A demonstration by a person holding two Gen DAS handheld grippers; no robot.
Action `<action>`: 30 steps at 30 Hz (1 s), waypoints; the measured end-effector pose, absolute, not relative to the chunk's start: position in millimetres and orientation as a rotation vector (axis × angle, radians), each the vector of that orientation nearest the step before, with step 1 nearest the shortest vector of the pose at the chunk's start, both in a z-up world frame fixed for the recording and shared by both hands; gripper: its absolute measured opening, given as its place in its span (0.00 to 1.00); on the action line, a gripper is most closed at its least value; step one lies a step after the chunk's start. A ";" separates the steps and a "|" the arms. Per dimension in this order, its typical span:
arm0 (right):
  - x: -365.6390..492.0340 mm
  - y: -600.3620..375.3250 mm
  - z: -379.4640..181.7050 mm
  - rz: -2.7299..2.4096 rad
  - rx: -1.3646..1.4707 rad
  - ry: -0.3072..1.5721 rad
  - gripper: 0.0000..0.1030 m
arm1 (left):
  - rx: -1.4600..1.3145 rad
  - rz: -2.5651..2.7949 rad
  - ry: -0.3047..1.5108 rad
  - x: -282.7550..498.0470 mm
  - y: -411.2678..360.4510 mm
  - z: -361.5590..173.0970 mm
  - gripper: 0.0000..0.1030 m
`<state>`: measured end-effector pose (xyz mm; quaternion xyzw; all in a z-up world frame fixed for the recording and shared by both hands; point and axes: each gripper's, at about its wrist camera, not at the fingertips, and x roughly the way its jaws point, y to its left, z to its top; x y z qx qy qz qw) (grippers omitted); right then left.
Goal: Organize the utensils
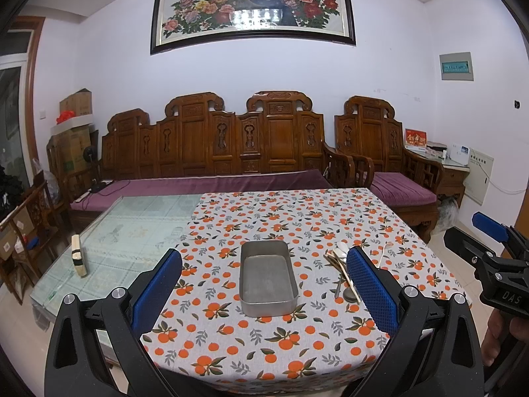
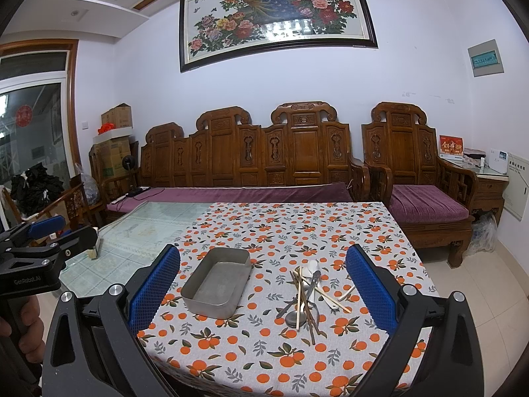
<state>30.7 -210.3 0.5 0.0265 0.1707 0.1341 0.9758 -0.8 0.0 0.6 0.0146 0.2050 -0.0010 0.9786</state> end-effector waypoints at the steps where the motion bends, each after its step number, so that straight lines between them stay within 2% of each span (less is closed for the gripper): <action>1: 30.8 -210.4 0.5 0.271 0.054 0.344 0.98 | 0.029 -0.002 0.413 -0.7 -0.1 0.5 0.94; 30: 33.9 -209.6 -3.2 0.272 0.054 0.358 0.98 | 0.029 -0.003 0.425 3.9 5.9 -7.2 0.94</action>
